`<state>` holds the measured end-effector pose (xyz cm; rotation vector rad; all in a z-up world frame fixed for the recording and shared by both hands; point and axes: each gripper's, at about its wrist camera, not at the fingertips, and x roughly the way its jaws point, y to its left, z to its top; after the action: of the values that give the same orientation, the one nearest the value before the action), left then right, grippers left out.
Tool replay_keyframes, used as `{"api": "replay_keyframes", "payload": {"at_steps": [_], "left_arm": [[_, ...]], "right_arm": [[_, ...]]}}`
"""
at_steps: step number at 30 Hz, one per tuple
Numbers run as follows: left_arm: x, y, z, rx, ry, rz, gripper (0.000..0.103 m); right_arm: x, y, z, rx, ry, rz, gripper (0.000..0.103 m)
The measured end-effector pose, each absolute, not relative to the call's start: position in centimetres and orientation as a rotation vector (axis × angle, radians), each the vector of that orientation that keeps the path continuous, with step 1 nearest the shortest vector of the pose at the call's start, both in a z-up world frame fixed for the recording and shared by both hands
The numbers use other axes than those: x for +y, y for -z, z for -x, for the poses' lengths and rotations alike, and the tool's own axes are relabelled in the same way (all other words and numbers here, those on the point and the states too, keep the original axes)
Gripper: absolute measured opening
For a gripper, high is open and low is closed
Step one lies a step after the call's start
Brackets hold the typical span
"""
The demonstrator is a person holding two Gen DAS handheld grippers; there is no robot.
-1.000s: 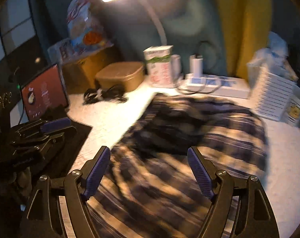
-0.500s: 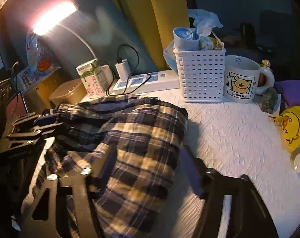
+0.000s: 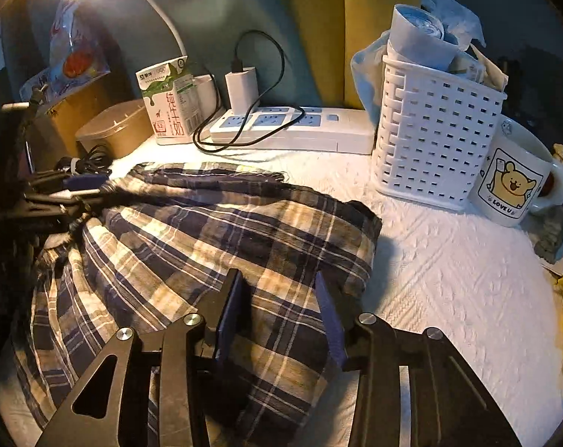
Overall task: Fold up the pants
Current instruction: 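Press and smooth the folded plaid pants with both open grippers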
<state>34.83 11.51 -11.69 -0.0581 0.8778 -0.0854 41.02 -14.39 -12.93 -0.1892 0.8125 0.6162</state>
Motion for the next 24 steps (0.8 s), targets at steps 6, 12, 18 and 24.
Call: {"api": "replay_keyframes", "payload": {"at_steps": [6, 12, 18, 24], "left_arm": [[11.5, 7.3, -33.7, 0.778, 0.120, 0.081, 0.062], [10.7, 7.2, -35.2, 0.777, 0.153, 0.069, 0.062], [10.4, 12.2, -37.5, 0.916, 0.116, 0.043, 0.064], [10.7, 11.6, -38.0, 0.899, 0.069, 0.047, 0.064]], "right_arm": [[-15.7, 11.2, -41.8, 0.766, -0.573, 0.184, 0.033], [-14.6, 11.1, -44.3, 0.774, -0.623, 0.199, 0.025], [-12.8, 14.2, -47.2, 0.833, -0.615, 0.255, 0.025], [-14.1, 12.9, -48.7, 0.797, -0.524, 0.247, 0.025]]}}
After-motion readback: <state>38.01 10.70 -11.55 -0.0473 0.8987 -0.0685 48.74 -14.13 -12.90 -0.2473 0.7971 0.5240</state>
